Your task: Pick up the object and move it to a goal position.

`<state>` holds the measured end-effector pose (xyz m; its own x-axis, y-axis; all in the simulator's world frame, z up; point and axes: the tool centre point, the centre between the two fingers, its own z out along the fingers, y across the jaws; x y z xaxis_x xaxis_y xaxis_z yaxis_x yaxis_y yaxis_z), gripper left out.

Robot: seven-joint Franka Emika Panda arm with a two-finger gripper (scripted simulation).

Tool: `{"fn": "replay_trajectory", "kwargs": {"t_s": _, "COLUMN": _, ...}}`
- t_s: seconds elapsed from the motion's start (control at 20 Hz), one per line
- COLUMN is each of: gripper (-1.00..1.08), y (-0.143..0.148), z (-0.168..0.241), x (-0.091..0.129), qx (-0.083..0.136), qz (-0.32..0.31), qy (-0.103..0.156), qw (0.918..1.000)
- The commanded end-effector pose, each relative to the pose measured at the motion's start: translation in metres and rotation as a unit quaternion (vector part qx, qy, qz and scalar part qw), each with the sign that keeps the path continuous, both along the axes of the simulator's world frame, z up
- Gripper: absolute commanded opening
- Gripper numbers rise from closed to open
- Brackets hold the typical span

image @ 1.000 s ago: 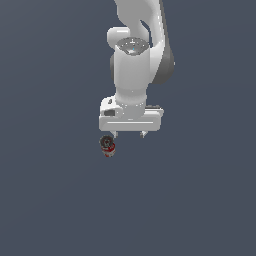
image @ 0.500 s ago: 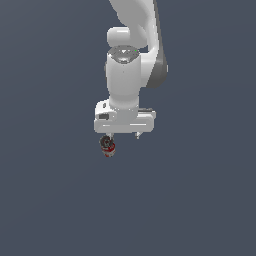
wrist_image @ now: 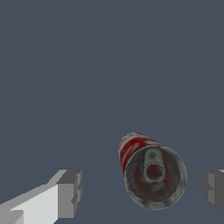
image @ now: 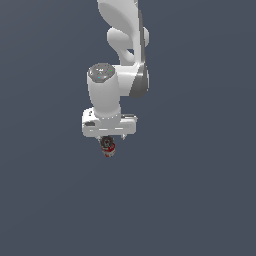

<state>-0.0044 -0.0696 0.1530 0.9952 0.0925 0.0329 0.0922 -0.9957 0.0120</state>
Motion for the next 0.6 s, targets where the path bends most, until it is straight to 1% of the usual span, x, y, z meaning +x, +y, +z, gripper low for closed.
{"fn": "replay_trajectory", "kwargs": {"t_s": 0.0, "gripper": 1.00, "y": -0.011, "z": -0.010, "x": -0.007, "qx": 0.002, "qz": 0.006, "qy": 0.007, "qw": 1.0000}}
{"fn": "replay_trajectory", "kwargs": {"t_s": 0.25, "gripper": 1.00, "y": -0.025, "z": -0.023, "x": -0.016, "qx": 0.004, "qz": 0.012, "qy": 0.015, "qw": 0.9998}}
{"fn": "replay_trajectory", "kwargs": {"t_s": 0.55, "gripper": 1.00, "y": -0.028, "z": -0.025, "x": -0.018, "qx": 0.004, "qz": 0.013, "qy": 0.017, "qw": 0.9998}}
